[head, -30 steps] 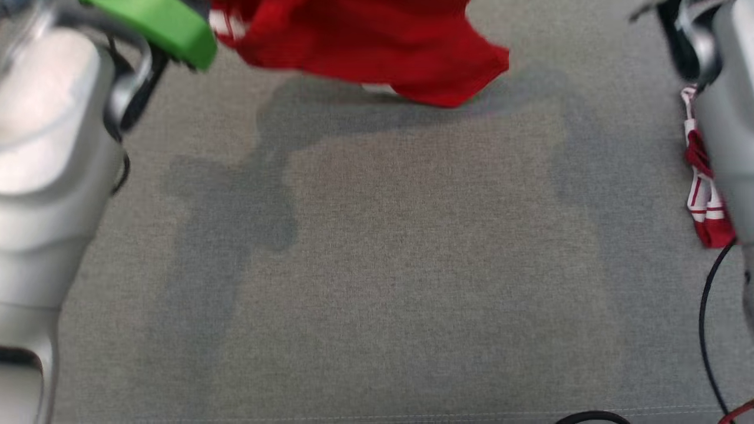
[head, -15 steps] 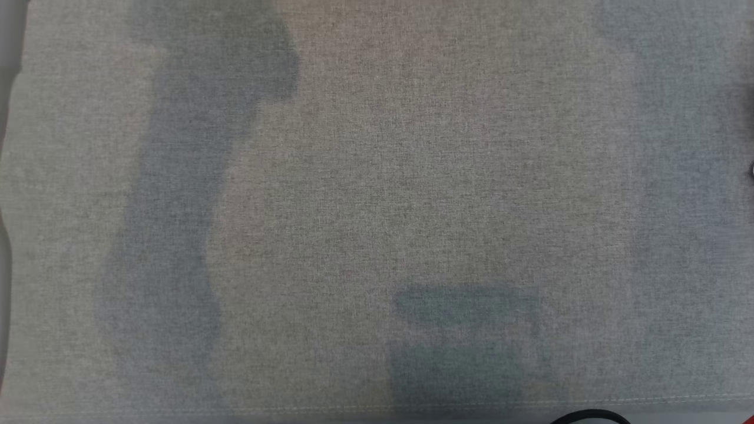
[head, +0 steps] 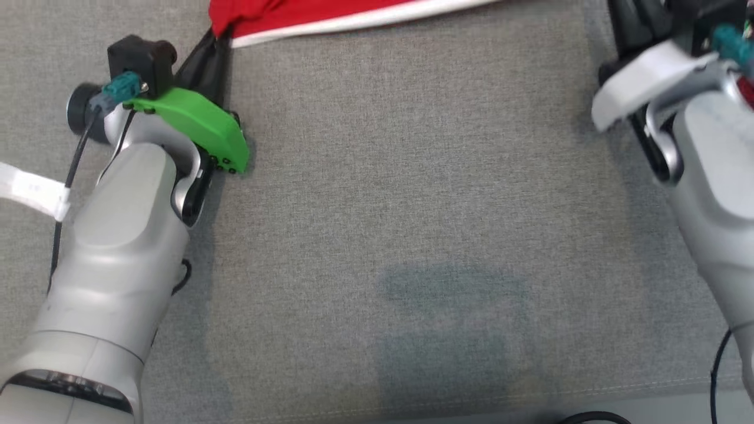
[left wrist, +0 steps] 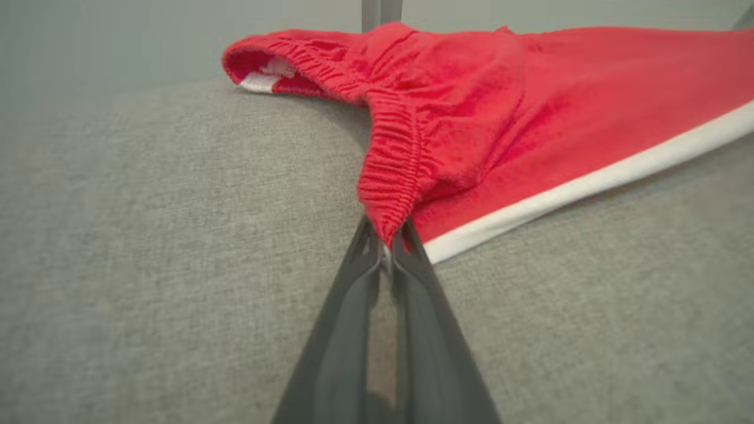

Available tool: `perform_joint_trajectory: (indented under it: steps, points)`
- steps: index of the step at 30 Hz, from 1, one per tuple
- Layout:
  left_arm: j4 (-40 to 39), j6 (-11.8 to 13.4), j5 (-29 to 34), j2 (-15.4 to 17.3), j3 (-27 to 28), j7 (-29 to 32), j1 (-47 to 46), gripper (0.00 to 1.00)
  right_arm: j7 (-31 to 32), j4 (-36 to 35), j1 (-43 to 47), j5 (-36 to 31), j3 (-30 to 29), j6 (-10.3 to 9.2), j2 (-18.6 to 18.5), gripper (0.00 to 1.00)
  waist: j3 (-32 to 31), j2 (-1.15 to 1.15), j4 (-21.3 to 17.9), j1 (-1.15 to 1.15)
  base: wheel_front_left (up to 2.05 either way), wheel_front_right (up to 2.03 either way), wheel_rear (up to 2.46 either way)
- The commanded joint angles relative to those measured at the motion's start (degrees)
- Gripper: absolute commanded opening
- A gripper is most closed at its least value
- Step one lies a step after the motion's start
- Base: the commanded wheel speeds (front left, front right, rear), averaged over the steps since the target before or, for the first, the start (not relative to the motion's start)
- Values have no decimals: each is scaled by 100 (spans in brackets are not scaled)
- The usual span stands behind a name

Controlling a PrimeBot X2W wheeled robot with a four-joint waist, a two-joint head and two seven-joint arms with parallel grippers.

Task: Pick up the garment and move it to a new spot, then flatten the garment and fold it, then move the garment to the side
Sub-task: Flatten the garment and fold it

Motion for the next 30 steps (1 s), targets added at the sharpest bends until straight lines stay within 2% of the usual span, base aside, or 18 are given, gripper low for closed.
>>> perform_joint_trajectory:
  steps: [1, 5, 9, 18, 23, 30]
  points:
    - [142, -1, -86, 6, 15, 46, 370, 0, -20, -107, 231, 128, 42, -19, -144, 0, -380, 0, -6, 0, 0, 0, 0]
    - [197, 3, -383, -64, 39, 74, 1310, 0, -21, -318, 1075, 562, 313, -19, -293, 0, -874, 0, -39, 0, 0, 0, 0]
    - [95, 8, -449, -79, 207, 75, 2039, 0, -20, -288, 1747, 833, 488, -19, -287, 0, -1402, 0, -44, 0, 0, 0, 0]
    - [-173, 9, -249, -57, 700, 66, 3286, 0, 4, -61, 3031, 1265, 1029, -21, -217, 0, -2482, 0, 17, 0, 0, 0, 0]
    - [-330, 10, -111, -37, 931, 35, 3814, 0, 84, -17, 3476, 1450, 1298, -22, -223, 0, -2823, 0, 26, 0, 0, 0, 0]
    - [-551, 9, 130, -61, 1179, 31, 4621, 0, 381, -183, 4161, 1854, 1846, -22, -453, 0, -3287, 0, 63, 0, 0, 0, 0]
